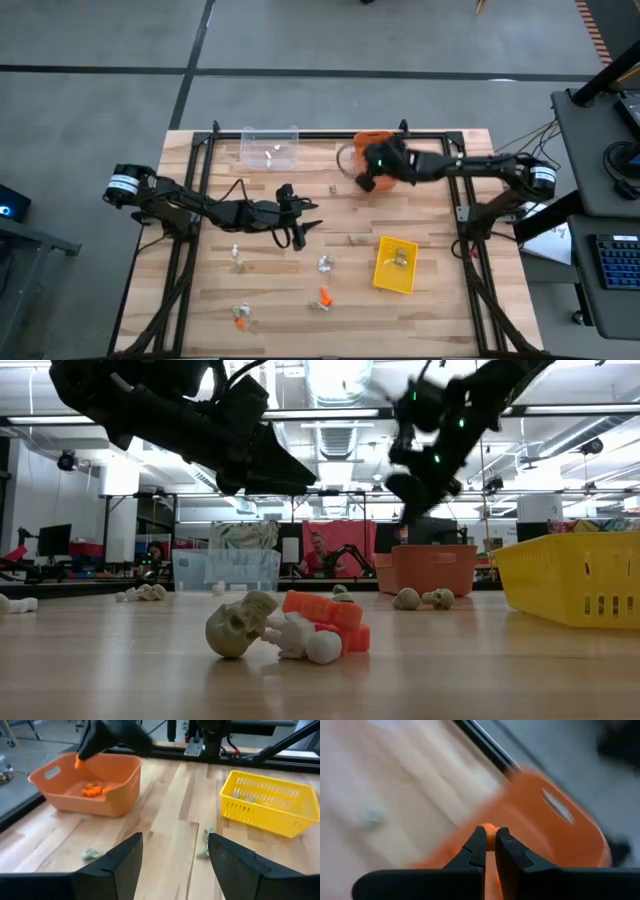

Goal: Sort Halloween decoration
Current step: Put the orange skeleton toy into the orange bin, then put the white skeleton toy into the transparent bin

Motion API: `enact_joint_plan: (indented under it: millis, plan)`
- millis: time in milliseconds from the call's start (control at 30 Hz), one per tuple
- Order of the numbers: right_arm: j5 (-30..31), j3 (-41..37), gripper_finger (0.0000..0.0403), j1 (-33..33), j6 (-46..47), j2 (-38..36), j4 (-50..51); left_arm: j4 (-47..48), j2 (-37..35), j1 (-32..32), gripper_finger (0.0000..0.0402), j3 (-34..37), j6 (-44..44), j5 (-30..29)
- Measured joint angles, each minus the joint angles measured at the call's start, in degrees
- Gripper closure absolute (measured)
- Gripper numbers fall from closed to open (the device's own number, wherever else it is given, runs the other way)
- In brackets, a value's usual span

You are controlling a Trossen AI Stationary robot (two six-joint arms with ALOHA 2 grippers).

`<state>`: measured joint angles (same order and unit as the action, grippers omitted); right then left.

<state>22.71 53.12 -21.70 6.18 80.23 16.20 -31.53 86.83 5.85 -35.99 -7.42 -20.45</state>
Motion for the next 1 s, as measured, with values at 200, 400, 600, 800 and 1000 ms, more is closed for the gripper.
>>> enact_joint_plan:
  millis: [200,400,600,800,1000]
  plan:
    - [-16.12,0.49,0.0390,-10.13,9.56,2.49,4.46,0.02,0.00,0.00,0.0191,0.00,-0.66,-0.04]
    - [-18.67,0.59,0.0372,-11.69,10.29,3.45,4.03,1.36,-0.02,0.00,0.0191,0.00,-2.54,-0.08]
    - [-18.65,0.78,0.0326,-11.60,9.70,3.45,3.56,6.42,-0.09,0.00,0.0191,0.00,-7.75,-0.09]
    - [-18.66,0.77,0.0324,-11.56,9.70,2.76,2.41,13.85,-1.31,0.00,0.0193,0.00,-14.17,-0.04]
    - [-18.69,0.81,0.0319,-11.56,7.97,2.60,2.36,26.77,-3.84,0.00,0.0204,-1.82,-21.33,0.01]
